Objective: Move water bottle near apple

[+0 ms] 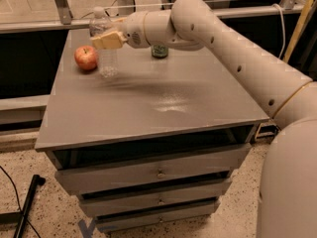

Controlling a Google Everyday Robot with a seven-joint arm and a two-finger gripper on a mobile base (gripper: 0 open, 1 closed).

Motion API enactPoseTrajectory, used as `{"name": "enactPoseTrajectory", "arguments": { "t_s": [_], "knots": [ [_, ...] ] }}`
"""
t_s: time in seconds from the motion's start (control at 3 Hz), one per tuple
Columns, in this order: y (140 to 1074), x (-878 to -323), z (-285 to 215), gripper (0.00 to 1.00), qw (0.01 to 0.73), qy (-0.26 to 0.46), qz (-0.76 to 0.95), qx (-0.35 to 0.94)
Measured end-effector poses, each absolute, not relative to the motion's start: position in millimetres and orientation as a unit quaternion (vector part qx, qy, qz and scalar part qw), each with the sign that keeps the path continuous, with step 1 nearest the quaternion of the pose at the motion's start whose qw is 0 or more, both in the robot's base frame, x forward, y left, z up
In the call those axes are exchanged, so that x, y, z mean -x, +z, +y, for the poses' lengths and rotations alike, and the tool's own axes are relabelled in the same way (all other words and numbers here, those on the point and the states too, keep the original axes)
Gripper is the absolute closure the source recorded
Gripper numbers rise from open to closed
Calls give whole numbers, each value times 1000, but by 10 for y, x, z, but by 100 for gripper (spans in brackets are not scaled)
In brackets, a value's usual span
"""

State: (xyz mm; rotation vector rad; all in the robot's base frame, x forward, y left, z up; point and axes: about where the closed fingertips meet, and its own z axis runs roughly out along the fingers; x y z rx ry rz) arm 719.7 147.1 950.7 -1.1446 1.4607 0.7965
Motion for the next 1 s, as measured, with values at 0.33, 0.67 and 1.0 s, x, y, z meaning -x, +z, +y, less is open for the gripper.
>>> {"name": "enactPoseTrajectory", "arguments": {
  "t_s": [0.33, 0.67, 1.0],
  "knots": [
    [9391, -7270, 1562, 82, 532, 335, 608, 485],
    [9374, -7270, 1595, 59, 531, 337, 607, 486],
    [9368, -7261, 1623, 36, 530, 338, 607, 487]
  ]
}}
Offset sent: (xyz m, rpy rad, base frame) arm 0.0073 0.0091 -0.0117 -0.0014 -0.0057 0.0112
